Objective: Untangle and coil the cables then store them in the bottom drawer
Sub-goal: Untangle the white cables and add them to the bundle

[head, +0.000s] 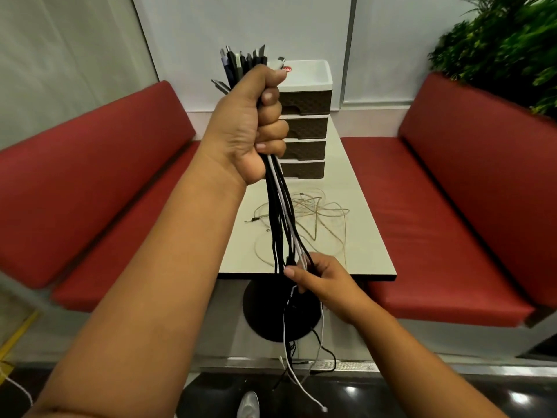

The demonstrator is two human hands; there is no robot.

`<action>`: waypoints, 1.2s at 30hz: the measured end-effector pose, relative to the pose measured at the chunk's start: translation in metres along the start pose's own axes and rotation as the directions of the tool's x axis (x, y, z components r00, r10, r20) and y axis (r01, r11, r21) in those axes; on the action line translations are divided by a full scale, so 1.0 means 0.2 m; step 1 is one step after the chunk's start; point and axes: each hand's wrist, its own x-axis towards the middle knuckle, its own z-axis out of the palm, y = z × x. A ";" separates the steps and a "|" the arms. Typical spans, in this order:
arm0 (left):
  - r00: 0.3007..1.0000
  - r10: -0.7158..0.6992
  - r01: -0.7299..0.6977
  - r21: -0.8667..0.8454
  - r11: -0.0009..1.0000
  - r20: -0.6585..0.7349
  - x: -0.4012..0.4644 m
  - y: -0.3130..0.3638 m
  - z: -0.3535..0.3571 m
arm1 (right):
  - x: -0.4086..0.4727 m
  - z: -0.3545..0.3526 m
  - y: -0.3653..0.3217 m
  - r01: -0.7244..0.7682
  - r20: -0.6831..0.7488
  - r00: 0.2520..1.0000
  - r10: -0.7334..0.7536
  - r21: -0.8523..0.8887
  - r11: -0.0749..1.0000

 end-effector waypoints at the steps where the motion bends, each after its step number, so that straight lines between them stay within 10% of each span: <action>1: 1.000 0.011 -0.011 -0.006 1.000 -0.002 0.00 0.01 -0.01 | -0.01 0.00 0.05 -0.050 0.016 0.999 0.051 -0.059 0.997; 12: 0.986 0.169 -0.169 -0.032 0.985 0.000 0.01 0.23 -0.07 | -0.24 -0.06 0.54 -0.478 0.155 0.780 0.606 -0.476 0.738; 18: 0.987 0.158 -0.157 -0.030 0.987 0.024 0.01 0.23 -0.07 | -0.21 -0.15 0.57 -0.382 0.082 0.700 0.709 -0.796 0.469; 21: 0.992 0.127 -0.127 0.017 0.992 0.029 0.01 0.19 -0.05 | -0.08 -0.18 0.29 -0.246 -0.001 0.781 0.625 -0.920 0.306; 26: 0.994 0.069 -0.073 0.043 0.996 0.087 0.00 0.12 0.02 | 0.02 -0.11 -0.35 0.018 0.027 1.000 -0.010 -0.325 0.946; 29: 0.991 0.028 -0.031 0.020 0.999 0.132 0.00 0.08 0.07 | 0.05 0.02 -0.53 0.201 0.006 0.980 -0.201 -0.113 0.973; 36: 0.994 -0.034 0.036 -0.014 0.999 0.104 0.02 0.03 0.02 | 0.11 0.22 -0.26 0.045 -0.161 0.986 -0.051 -0.043 0.998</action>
